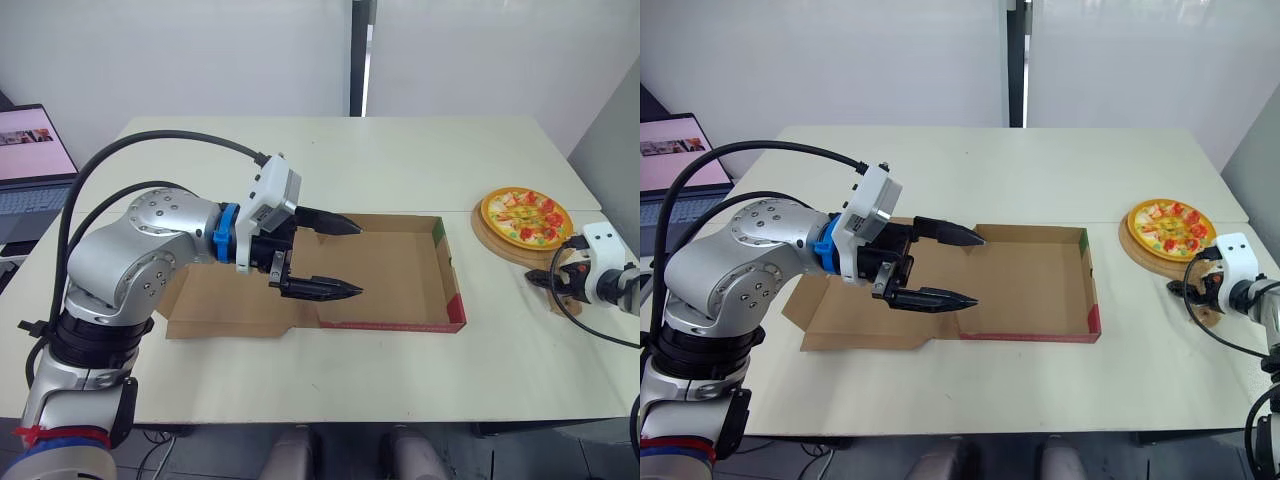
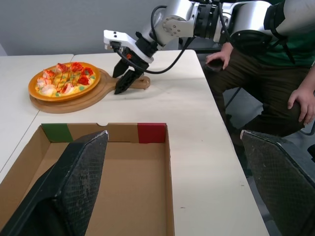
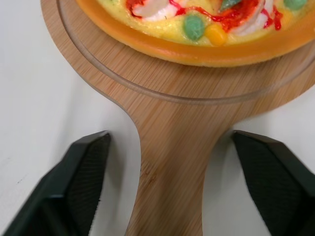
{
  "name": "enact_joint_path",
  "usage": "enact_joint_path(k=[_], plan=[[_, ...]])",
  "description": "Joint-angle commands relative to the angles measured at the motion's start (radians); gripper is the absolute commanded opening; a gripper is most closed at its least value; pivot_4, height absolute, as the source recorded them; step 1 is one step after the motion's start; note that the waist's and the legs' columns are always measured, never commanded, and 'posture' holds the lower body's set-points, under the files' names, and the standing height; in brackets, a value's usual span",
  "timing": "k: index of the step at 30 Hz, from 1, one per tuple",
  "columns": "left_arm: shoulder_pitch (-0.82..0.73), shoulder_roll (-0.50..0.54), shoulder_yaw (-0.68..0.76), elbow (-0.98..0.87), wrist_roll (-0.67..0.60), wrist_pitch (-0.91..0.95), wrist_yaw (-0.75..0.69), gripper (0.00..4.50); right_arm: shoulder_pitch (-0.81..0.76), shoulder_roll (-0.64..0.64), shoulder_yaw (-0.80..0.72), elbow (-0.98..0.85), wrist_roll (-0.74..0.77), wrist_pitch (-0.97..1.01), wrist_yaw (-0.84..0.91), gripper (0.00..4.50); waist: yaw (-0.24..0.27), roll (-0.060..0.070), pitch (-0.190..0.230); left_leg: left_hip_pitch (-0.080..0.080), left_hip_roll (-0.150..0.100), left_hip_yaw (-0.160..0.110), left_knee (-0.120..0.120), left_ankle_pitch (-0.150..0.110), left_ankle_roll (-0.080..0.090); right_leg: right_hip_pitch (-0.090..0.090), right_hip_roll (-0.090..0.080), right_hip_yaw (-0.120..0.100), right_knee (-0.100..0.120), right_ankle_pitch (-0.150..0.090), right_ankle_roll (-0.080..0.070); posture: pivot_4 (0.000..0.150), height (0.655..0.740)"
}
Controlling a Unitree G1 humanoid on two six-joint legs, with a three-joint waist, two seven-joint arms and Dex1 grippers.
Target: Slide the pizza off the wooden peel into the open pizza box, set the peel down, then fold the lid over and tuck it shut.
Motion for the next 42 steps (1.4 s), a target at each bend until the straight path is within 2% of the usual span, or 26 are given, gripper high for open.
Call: enact_joint_path(k=[1, 3, 6, 21, 32, 42], plan=[[-0.020, -0.005, 0.008, -0.008, 0.001, -0.014, -0.008, 4.50, 0.024, 0.012, 0.034, 0.035, -0.043, -0.041, 0.006, 2.88, 0.000, -0.002, -0.001, 0.000, 0.000, 0.000, 0.000, 0.000, 0.000, 0.000, 0.000, 0.000, 0.000, 0.000, 0.000, 0.150, 0.7281], [-0.016, -0.006, 0.008, -0.009, 0.003, -0.015, -0.007, 4.50, 0.041, 0.019, 0.033, 0.039, -0.049, -0.069, 0.003, 2.24, 0.000, -0.003, -0.002, 0.001, 0.000, 0.000, 0.000, 0.000, 0.000, 0.002, 0.000, 0.000, 0.000, 0.000, 0.000, 0.150, 0.7281], [-0.006, -0.002, 0.013, -0.015, 0.007, -0.013, -0.007, 4.50, 0.072, 0.037, -0.001, 0.031, -0.045, -0.102, -0.025, 1.62, 0.001, -0.005, -0.003, 0.004, 0.000, -0.001, 0.000, 0.000, 0.000, 0.004, 0.000, -0.001, -0.001, 0.000, 0.000, 0.150, 0.7281], [-0.003, 0.026, 0.030, 0.013, 0.032, -0.026, -0.018, 4.50, 0.137, 0.102, -0.230, -0.158, 0.055, -0.150, -0.131, 1.62, 0.001, -0.006, -0.003, 0.004, 0.000, -0.001, -0.001, 0.000, 0.001, 0.005, 0.000, 0.000, -0.001, 0.000, 0.000, 0.150, 0.7281], [0.007, 0.047, 0.040, 0.023, 0.041, -0.034, -0.033, 4.50, 0.160, 0.081, -0.260, -0.323, 0.100, -0.103, -0.123, 1.62, 0.000, 0.000, 0.001, -0.003, 0.000, 0.000, -0.001, 0.000, -0.001, -0.004, 0.000, 0.001, 0.001, 0.000, 0.000, 0.150, 0.7281], [0.021, 0.081, 0.061, 0.050, 0.054, -0.047, -0.048, 4.50, 0.168, 0.009, -0.254, -0.495, 0.131, -0.022, -0.060, 1.62, 0.001, 0.002, 0.002, -0.003, 0.000, 0.001, -0.001, 0.000, 0.001, -0.005, 0.000, 0.001, 0.001, 0.000, 0.000, 0.150, 0.7281]])
